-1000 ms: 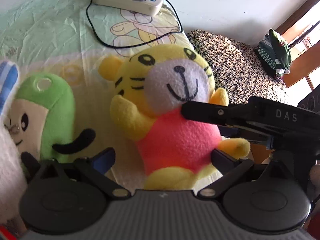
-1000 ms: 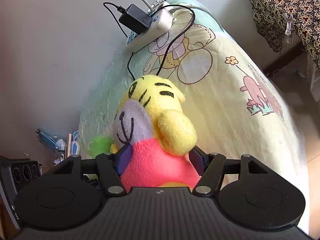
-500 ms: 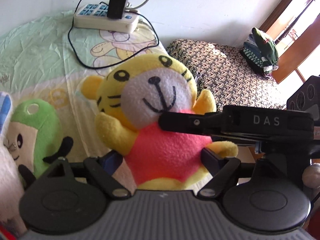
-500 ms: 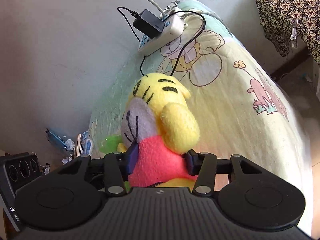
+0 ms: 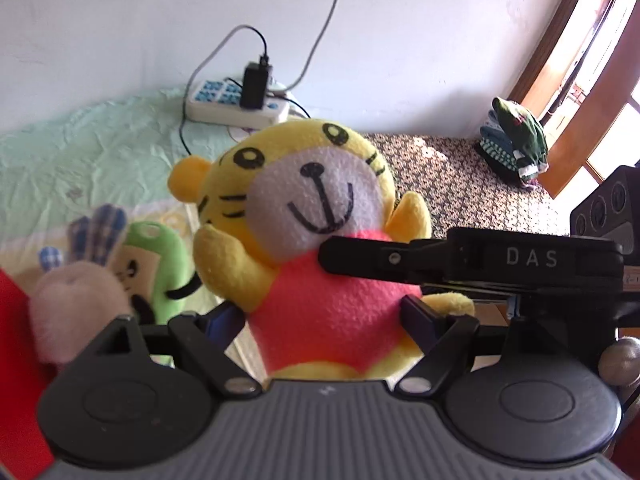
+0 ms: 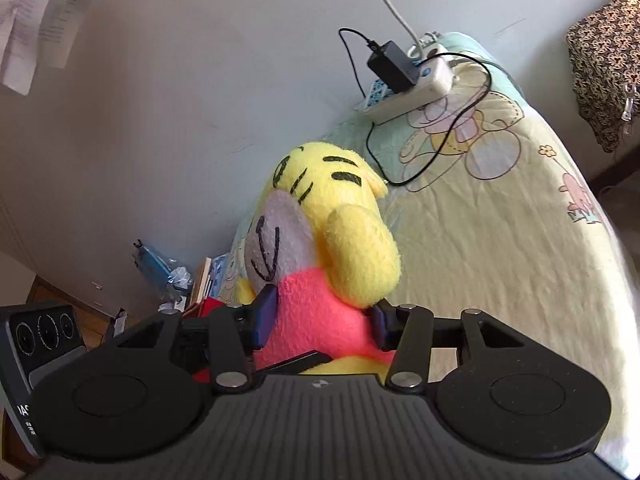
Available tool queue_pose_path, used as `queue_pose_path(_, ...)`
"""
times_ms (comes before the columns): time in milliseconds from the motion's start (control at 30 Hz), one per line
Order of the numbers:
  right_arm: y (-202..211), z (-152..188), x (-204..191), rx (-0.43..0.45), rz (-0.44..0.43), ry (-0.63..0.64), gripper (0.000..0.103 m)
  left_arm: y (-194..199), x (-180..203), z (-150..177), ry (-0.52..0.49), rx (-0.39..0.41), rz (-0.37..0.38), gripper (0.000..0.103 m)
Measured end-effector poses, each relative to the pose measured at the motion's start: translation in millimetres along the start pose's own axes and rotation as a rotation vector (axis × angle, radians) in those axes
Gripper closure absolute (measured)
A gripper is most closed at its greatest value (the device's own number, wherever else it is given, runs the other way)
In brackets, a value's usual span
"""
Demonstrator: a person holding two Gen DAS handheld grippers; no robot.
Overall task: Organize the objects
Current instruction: 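Lift the tiger plush and carry it over the red box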
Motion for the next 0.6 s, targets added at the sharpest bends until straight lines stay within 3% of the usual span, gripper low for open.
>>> queue_pose_path(367,-16.2,23.8,-75.5,-0.017,-0.077,0.099,0.053,80.7,-36.3,15.4,0.043,0.11,-0.066,0.021)
queue_pose_path(600,-45.9,52.6,-127.5,-0.013,-0.061,0.135,0.053,127.3,-88.2,30.3,0.058,0.14,-0.058,0.021)
Point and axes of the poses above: each gripper's, at about its wrist camera, not at the fingertips, and y roughly against the way its jaws point, x to its right, z to its underside, the point moved 5 cm from there along -y, roughly the way its jaws point
